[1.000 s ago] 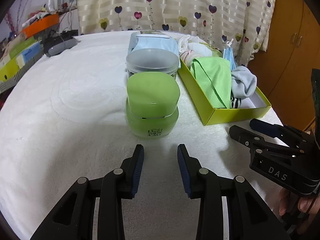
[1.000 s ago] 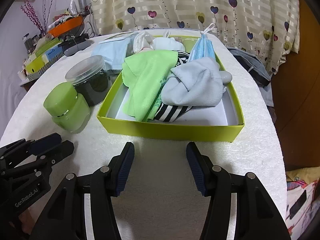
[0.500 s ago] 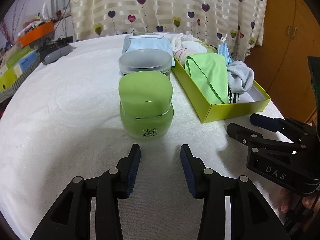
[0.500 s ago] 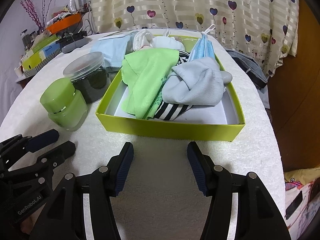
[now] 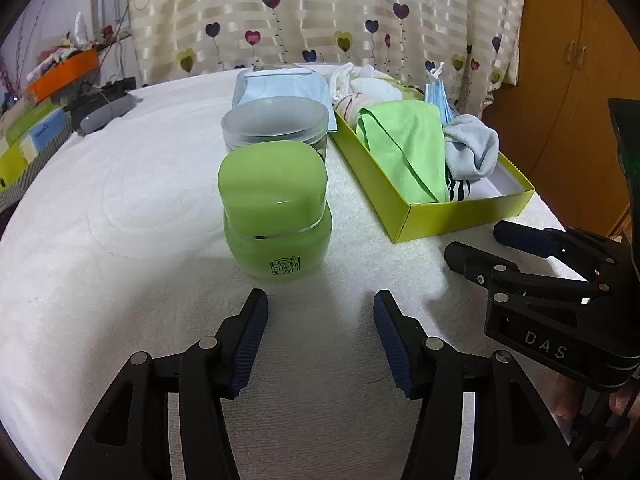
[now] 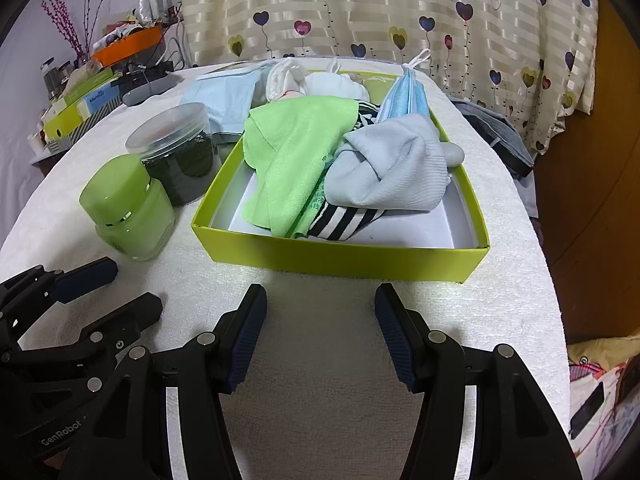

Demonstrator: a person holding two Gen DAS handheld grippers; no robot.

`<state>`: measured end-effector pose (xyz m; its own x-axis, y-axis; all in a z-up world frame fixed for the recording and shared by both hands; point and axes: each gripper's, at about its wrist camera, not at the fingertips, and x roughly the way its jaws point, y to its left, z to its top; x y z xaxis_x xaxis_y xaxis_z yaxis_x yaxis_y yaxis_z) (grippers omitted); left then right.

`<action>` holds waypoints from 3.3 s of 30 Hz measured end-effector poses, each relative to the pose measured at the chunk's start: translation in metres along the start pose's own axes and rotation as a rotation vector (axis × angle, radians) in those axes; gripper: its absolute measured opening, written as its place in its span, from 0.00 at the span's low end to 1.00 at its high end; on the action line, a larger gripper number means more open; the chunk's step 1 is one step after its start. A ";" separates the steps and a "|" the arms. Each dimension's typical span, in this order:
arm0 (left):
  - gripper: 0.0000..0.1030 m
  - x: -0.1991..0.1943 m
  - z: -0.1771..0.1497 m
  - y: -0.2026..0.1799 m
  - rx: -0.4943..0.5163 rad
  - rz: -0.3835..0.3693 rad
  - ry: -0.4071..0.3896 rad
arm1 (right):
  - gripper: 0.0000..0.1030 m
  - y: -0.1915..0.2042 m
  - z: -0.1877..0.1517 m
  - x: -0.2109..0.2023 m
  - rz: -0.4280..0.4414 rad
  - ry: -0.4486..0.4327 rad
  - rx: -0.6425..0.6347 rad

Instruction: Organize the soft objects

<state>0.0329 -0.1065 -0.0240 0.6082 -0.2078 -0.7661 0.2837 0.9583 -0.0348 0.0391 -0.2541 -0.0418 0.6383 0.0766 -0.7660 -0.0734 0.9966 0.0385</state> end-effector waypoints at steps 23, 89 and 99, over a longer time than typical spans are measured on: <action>0.53 0.001 0.001 0.013 -0.040 0.079 0.001 | 0.56 0.001 0.000 0.000 -0.001 0.000 0.000; 0.67 0.006 0.002 0.007 -0.017 0.062 0.010 | 0.56 0.001 0.000 0.000 -0.002 0.000 -0.001; 0.67 0.006 0.002 0.007 -0.018 0.062 0.010 | 0.56 0.001 0.000 0.000 -0.002 0.000 -0.001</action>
<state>0.0398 -0.1018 -0.0281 0.6170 -0.1466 -0.7732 0.2326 0.9726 0.0013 0.0388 -0.2530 -0.0416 0.6383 0.0741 -0.7662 -0.0728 0.9967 0.0357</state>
